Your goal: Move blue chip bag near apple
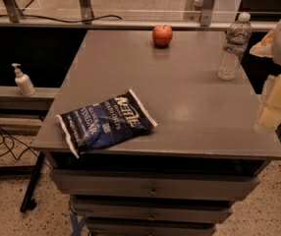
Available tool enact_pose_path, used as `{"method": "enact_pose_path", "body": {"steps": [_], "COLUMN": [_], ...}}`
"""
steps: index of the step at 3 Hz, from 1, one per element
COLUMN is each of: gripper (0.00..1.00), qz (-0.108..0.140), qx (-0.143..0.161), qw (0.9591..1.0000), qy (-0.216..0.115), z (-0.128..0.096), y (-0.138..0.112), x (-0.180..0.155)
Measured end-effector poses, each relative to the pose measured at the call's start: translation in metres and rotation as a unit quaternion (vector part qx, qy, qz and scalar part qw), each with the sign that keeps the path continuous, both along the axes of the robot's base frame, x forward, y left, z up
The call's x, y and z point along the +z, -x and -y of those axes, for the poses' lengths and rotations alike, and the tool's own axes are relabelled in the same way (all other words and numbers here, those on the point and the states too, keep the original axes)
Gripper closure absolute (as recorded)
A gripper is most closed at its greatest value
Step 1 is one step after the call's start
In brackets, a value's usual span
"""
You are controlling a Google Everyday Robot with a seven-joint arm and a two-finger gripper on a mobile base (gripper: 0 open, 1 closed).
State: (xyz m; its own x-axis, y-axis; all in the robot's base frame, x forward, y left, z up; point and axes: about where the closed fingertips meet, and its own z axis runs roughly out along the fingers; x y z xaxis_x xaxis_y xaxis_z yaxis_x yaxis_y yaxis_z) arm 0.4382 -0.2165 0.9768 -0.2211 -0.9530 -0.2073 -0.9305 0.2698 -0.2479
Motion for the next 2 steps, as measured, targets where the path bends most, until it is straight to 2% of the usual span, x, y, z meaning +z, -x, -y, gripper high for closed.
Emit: {"method": "enact_pose_path", "body": {"steps": [1, 2], "gripper": [0.0, 0.0], "qz": [0.0, 0.014], "qx": [0.0, 0.012], "qw": [1.0, 0.9996], "qy": [0.0, -0.023], "z": [0.0, -0.011], "y": [0.0, -0.01], "x": [0.0, -0.004]}}
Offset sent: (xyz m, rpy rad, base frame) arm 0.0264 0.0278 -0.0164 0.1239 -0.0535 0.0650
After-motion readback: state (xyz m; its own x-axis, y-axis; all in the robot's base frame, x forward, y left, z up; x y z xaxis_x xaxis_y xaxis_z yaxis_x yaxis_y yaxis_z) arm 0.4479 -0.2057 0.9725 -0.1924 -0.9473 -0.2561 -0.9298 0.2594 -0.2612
